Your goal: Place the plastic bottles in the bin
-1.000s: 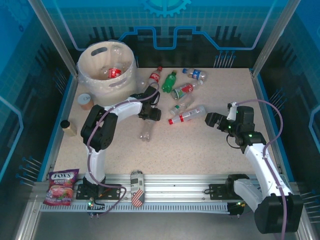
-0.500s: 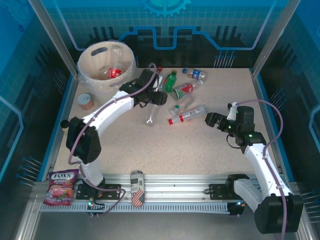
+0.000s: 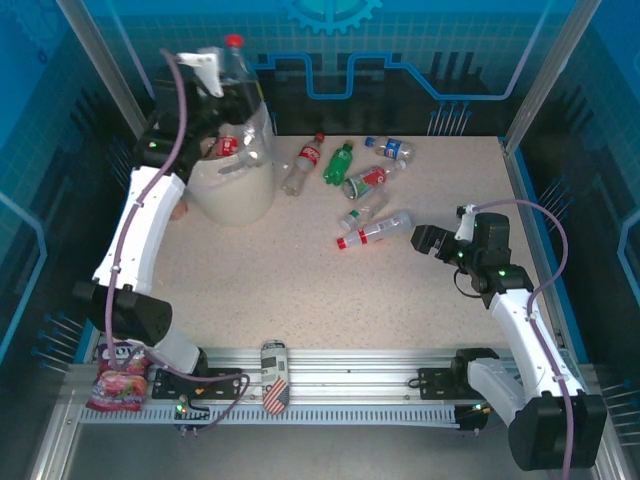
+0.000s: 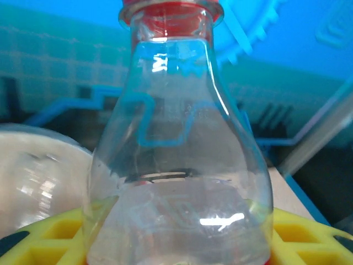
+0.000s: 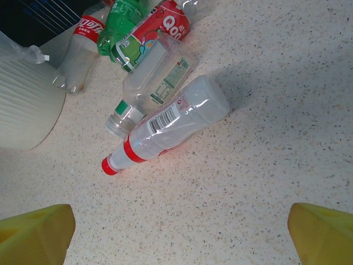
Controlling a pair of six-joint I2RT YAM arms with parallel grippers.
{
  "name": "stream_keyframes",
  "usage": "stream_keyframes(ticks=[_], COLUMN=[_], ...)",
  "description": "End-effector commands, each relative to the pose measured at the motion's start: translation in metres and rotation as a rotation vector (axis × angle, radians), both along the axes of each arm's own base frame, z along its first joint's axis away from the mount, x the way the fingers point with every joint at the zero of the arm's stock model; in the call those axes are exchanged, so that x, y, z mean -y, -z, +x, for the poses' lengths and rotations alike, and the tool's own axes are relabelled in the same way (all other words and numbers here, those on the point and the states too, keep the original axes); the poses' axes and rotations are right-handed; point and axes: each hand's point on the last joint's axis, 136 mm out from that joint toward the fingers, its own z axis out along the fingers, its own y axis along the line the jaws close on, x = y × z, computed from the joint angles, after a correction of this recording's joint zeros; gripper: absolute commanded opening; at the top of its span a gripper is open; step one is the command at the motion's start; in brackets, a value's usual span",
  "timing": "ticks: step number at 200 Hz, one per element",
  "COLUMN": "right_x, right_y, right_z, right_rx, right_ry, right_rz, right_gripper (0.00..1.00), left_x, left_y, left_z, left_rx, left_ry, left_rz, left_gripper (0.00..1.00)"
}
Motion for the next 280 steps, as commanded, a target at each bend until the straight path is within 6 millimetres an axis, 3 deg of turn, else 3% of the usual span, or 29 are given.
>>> stream_keyframes(ticks=[1,18,35,74,106,181,261,271,280], right_x=[0.007,0.009,0.009,0.009,0.009,0.008,0.005,0.005,0.005], right_y=[-0.008,-0.008,-0.008,-0.006,-0.008,-0.005,-0.011,-0.012,-0.012], right_z=[-0.002,-0.002,-0.002,-0.002,-0.002,-0.002,0.001,0.002,0.002], right_rx=[0.010,0.011,0.010,0.002,0.007,0.006,0.035,0.041,0.040], right_ry=[0.015,0.015,0.016,0.013,0.012,0.006,0.018,0.020,0.021], right_rz=[-0.017,-0.019,-0.016,-0.011,-0.012,-0.003,0.050,0.055,0.054], right_gripper=[1.00,1.00,1.00,1.00,1.00,1.00,1.00,1.00,1.00], left_x=[-0.036,-0.060,-0.082,-0.096,-0.105,-0.120,-0.119,-0.119,-0.118], left_y=[-0.051,-0.059,-0.053,-0.008,0.027,0.114,0.184,0.189,0.189], left_z=[-0.003,0.004,0.017,0.054,0.070,0.082,0.075,0.073,0.071], left_rx=[0.169,0.206,0.182,0.102,0.030,-0.117,-0.234,-0.246,-0.251], left_ry=[-0.055,-0.128,-0.204,-0.183,-0.165,-0.094,-0.052,-0.049,-0.043], left_rz=[-0.106,-0.035,0.086,0.264,0.346,0.386,0.372,0.370,0.369], left_gripper=[0.00,0.00,0.00,0.00,0.00,0.00,0.00,0.12,0.38])
